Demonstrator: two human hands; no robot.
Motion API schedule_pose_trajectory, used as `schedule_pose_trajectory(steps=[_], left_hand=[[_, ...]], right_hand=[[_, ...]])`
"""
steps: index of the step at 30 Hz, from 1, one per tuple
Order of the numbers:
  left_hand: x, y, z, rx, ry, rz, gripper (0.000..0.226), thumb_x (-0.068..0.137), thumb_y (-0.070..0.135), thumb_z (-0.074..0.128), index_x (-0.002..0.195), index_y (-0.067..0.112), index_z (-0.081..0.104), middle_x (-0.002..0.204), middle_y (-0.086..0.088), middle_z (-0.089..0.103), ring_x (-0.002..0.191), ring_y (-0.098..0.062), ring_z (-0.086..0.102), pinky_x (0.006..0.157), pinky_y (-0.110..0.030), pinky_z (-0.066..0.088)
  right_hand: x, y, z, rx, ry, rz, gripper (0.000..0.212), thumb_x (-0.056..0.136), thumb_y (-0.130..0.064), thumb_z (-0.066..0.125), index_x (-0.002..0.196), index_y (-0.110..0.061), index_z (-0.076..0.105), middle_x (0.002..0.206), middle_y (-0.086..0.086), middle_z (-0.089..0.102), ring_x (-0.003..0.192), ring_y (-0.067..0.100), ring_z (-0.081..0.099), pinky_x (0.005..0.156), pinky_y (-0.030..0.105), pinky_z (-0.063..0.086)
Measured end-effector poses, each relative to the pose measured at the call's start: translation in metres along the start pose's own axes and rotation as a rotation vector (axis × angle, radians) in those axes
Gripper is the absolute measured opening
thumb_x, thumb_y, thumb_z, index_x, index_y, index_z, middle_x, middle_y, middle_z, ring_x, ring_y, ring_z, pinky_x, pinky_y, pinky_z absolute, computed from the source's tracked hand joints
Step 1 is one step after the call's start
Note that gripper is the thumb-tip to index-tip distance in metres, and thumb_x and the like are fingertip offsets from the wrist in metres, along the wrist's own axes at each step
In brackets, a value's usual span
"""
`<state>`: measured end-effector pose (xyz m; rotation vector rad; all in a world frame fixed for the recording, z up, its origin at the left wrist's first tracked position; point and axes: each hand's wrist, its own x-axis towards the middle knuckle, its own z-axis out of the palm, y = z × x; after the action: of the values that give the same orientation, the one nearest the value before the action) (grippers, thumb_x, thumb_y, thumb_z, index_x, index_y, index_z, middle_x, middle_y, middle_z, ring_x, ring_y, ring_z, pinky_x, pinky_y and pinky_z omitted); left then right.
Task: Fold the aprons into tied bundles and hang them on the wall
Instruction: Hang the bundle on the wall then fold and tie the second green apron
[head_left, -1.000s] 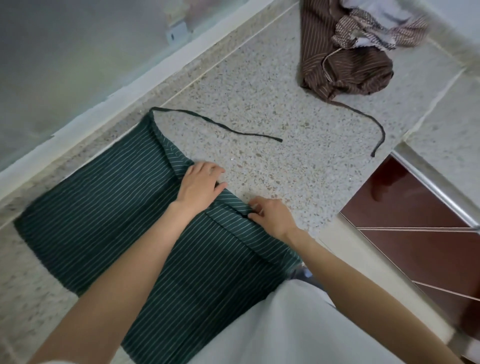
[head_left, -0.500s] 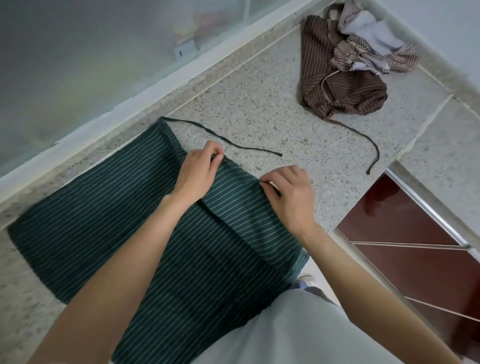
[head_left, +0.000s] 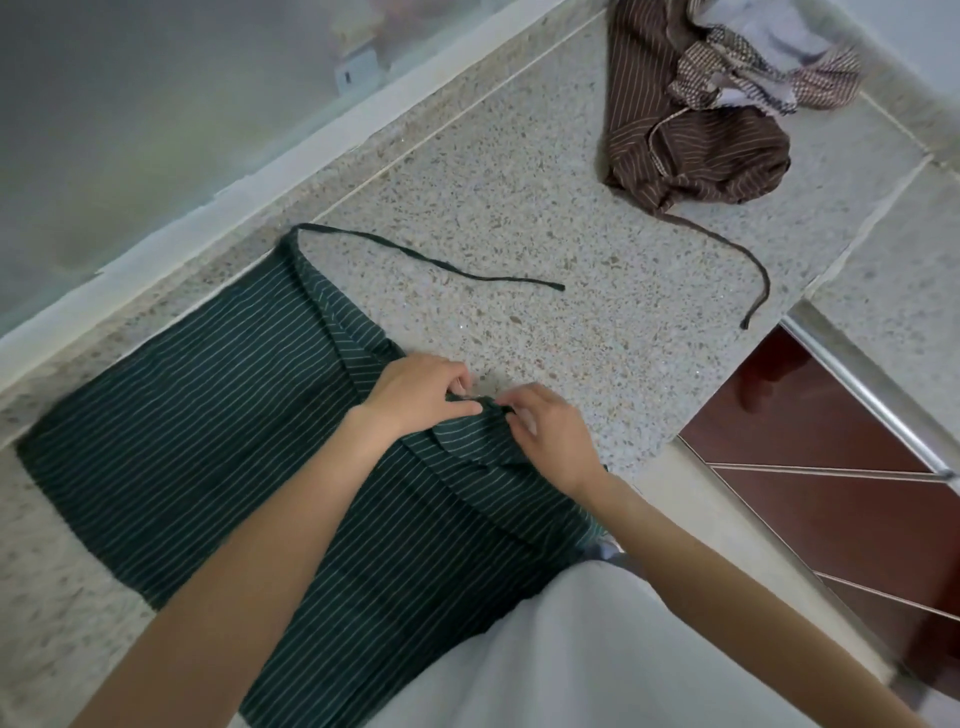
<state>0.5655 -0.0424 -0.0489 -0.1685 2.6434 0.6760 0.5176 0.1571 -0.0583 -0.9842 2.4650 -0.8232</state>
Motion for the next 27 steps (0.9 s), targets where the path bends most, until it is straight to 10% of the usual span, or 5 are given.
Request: schedule_pose_trajectory(steps=[7, 12, 20, 27], left_hand=[[0.003, 0.008, 0.011, 0.124, -0.016, -0.100, 0.043, 0.085, 0.048, 0.061, 0.119, 0.022, 0.056, 0.116, 0.006, 0.060, 0.101, -0.016, 0.058, 0.081, -0.030, 0.045], [0.000, 0.005, -0.006, 0.163, -0.088, -0.076, 0.035, 0.087, 0.046, 0.059, 0.115, 0.026, 0.060, 0.112, 0.004, 0.065, 0.098, -0.015, 0.059, 0.080, -0.031, 0.046], [0.026, 0.016, -0.033, -0.119, 0.455, -0.116, 0.014, 0.091, 0.034, 0.055, 0.101, 0.024, 0.060, 0.100, 0.008, 0.062, 0.088, -0.011, 0.057, 0.067, -0.030, 0.048], [0.069, 0.034, -0.043, -0.223, 0.539, -0.196, 0.013, 0.094, 0.028, 0.051, 0.102, 0.020, 0.057, 0.103, 0.000, 0.060, 0.087, -0.016, 0.058, 0.074, -0.038, 0.052]], right_hand=[[0.008, 0.025, -0.001, -0.128, -0.223, 0.232, 0.050, 0.084, -0.034, 0.067, 0.132, -0.028, 0.051, 0.121, 0.007, 0.049, 0.111, 0.025, 0.044, 0.095, 0.034, 0.040], [0.028, 0.017, 0.001, -0.058, -0.140, 0.168, 0.018, 0.087, -0.020, 0.062, 0.103, -0.014, 0.069, 0.109, 0.009, 0.055, 0.100, 0.026, 0.049, 0.090, 0.036, 0.043], [0.059, 0.018, -0.076, 0.580, -0.237, 0.371, 0.028, 0.093, -0.040, 0.053, 0.105, -0.015, 0.045, 0.063, -0.004, 0.053, 0.056, 0.012, 0.047, 0.053, 0.020, 0.043], [0.093, 0.062, -0.152, -0.034, -0.564, 0.243, 0.012, 0.085, -0.030, 0.062, 0.085, -0.018, 0.062, 0.059, -0.002, 0.058, 0.055, 0.013, 0.052, 0.058, 0.025, 0.044]])
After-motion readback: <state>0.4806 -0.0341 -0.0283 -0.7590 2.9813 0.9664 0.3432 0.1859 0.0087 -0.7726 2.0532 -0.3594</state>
